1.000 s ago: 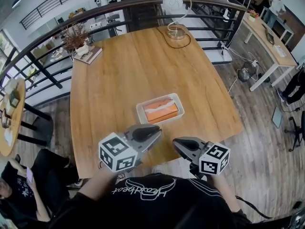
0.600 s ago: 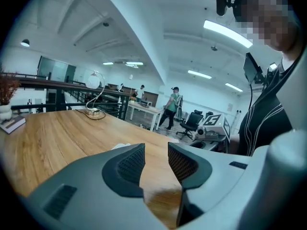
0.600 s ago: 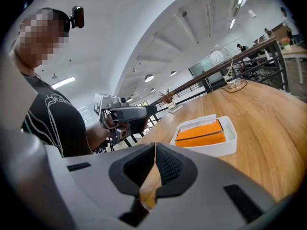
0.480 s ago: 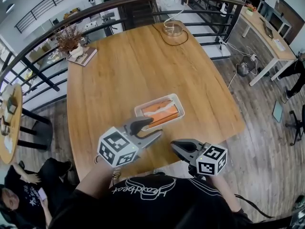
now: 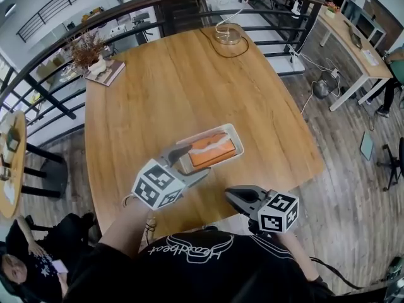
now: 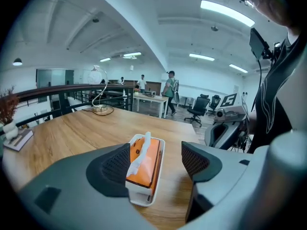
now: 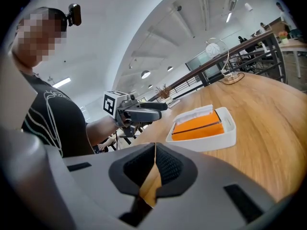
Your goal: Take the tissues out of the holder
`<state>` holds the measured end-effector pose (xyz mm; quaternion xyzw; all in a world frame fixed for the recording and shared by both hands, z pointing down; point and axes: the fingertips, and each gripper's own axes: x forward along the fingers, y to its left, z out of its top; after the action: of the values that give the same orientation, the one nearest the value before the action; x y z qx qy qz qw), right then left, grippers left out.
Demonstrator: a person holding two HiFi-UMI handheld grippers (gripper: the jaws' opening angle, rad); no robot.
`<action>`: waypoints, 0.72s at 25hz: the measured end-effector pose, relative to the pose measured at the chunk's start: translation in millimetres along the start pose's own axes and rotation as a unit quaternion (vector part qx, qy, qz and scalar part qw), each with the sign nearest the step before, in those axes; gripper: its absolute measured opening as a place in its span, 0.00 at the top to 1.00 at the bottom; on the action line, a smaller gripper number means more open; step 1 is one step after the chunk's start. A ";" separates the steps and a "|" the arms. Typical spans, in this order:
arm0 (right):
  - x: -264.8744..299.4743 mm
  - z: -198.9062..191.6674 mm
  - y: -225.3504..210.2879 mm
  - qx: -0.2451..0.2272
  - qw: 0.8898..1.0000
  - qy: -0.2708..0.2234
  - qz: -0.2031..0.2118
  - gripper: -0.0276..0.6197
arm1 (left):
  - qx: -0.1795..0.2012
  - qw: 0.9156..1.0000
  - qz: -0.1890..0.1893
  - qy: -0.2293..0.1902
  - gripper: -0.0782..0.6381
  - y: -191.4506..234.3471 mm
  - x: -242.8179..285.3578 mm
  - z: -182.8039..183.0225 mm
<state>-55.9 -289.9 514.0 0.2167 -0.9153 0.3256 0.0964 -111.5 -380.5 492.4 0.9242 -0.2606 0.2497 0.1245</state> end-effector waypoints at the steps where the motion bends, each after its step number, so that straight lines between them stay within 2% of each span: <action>1: 0.2 -1.1 -1.1 0.001 1.000 0.001 0.000 0.93 | 0.007 1.000 0.005 0.005 0.46 3.8 3.3 -2.6; 9: 0.9 -1.3 -10.5 0.002 1.000 -0.009 -0.013 0.93 | 0.033 0.998 0.004 0.054 0.38 19.5 30.8 -27.4; 13: 0.9 -1.7 -17.4 0.007 1.000 -0.008 -0.016 0.93 | 0.035 0.997 0.009 0.074 0.33 32.3 44.4 -38.1; 18: 3.8 -0.5 -25.4 0.013 1.000 -0.007 -0.020 0.93 | 0.027 0.996 0.006 0.088 0.33 43.7 57.6 -45.7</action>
<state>-47.5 -308.5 529.6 0.2386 -0.9069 0.3343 0.0941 -110.8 -424.6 565.7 0.9002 -0.2474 0.3378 0.1201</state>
